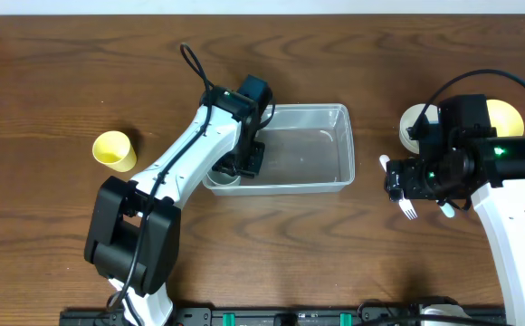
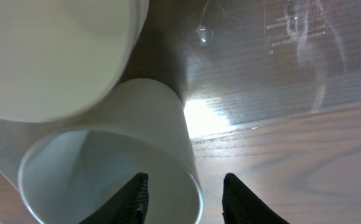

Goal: Pack container
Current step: 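Place the pale blue cup in the container's front-left corner, then grasp the yellow cup rim with the left gripper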

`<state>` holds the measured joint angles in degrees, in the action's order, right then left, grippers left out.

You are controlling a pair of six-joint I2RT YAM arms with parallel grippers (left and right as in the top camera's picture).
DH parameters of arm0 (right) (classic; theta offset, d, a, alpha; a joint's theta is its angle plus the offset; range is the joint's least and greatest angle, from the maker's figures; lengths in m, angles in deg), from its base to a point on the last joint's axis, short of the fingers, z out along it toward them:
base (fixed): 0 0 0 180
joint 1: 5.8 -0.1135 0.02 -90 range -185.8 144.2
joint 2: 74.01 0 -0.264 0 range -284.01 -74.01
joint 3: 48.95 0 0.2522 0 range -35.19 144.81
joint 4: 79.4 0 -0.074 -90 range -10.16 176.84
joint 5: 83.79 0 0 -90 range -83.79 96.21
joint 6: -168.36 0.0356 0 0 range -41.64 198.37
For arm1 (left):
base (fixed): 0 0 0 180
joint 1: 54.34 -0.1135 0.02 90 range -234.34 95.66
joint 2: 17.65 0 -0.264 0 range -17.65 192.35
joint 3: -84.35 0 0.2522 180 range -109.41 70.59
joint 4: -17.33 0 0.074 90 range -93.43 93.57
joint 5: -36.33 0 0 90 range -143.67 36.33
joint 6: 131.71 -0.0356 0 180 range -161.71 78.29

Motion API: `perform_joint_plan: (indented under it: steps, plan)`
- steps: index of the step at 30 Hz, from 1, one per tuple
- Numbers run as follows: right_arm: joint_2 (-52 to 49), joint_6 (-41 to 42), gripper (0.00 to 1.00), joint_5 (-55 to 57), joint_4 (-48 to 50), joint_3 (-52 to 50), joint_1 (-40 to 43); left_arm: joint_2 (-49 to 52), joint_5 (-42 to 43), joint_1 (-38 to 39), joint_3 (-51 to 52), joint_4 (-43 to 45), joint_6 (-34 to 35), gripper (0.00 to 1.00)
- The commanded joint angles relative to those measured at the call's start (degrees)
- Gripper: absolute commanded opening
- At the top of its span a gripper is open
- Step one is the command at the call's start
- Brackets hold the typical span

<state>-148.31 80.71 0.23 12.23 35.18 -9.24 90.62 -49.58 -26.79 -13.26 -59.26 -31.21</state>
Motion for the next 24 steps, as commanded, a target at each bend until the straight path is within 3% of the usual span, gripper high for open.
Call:
perform_joint_plan:
  steps: [1,6,8,10,14,20,24]
  plan:
    - [0.0,-0.8,0.89,0.2,-0.3,0.8,0.4,-1.4,-0.7,-0.1,-0.9,-1.9,-0.3,0.40]
    - [0.0,-0.7,0.90,0.2,-0.2,0.8,0.4,-9.2,-6.0,-0.2,-4.3,-4.9,-0.3,0.41]
    - [0.0,-0.8,0.90,0.2,-0.2,0.8,0.4,-14.1,-10.0,-0.9,-5.0,-5.1,-0.3,0.48]
    - [0.0,-0.8,0.90,0.2,-0.2,0.8,0.4,-19.3,-13.3,-3.2,-5.1,-4.9,-0.3,0.63]
    - [0.0,-0.8,0.90,0.2,-0.2,0.8,0.4,-25.0,-14.4,-12.8,-5.1,-4.4,-0.3,0.71]
    - [0.0,-0.7,0.90,0.2,-0.2,0.8,0.4,-21.6,-10.3,-30.3,-5.1,-1.3,-0.3,0.72]
    - [0.0,-0.7,0.91,0.2,-0.1,0.8,0.4,-15.0,-4.8,-35.7,-5.0,2.0,-0.3,0.73]
